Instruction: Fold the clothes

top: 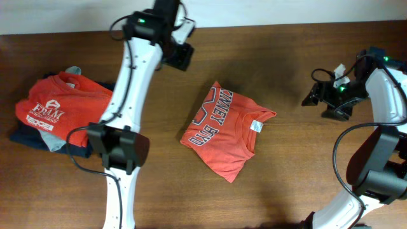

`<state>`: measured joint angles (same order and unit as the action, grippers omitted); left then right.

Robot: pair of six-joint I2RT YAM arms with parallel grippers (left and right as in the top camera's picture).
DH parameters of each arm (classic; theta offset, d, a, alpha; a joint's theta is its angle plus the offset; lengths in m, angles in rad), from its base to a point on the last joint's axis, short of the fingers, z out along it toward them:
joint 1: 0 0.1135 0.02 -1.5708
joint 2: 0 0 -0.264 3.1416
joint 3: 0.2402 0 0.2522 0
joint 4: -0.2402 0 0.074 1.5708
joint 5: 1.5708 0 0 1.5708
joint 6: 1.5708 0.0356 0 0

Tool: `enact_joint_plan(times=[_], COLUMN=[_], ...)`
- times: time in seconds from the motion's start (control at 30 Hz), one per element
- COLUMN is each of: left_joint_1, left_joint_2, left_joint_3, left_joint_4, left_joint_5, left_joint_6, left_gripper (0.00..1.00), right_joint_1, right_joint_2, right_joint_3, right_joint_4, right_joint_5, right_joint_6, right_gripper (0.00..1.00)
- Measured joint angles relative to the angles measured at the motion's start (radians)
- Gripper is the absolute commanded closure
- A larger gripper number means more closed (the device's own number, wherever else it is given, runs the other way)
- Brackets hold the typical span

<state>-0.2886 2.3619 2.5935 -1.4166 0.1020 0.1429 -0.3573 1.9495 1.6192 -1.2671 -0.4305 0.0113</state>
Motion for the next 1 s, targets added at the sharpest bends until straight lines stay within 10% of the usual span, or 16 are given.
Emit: enact_joint_plan(times=[0.53, 0.73, 1.0], left_joint_1=[0.060, 0.045, -0.022], left_joint_2=[-0.001, -0.001, -0.001], left_joint_3=[-0.071, -0.280, -0.499], left_joint_4=[-0.075, 0.060, 0.203], left_joint_5=[0.146, 0.268, 0.352], left_joint_6=[0.038, 0.040, 0.040], left_gripper=[0.20, 0.20, 0.18], right_joint_1=[0.299, 0.475, 0.428], right_joint_2=[-0.219, -0.093, 0.047], right_joint_3=[0.002, 0.002, 0.000], right_joint_4=[0.071, 0.124, 0.123], right_joint_5=[-0.095, 0.105, 0.228], right_joint_6=[-0.085, 0.030, 0.132], right_gripper=[0.28, 0.60, 0.61])
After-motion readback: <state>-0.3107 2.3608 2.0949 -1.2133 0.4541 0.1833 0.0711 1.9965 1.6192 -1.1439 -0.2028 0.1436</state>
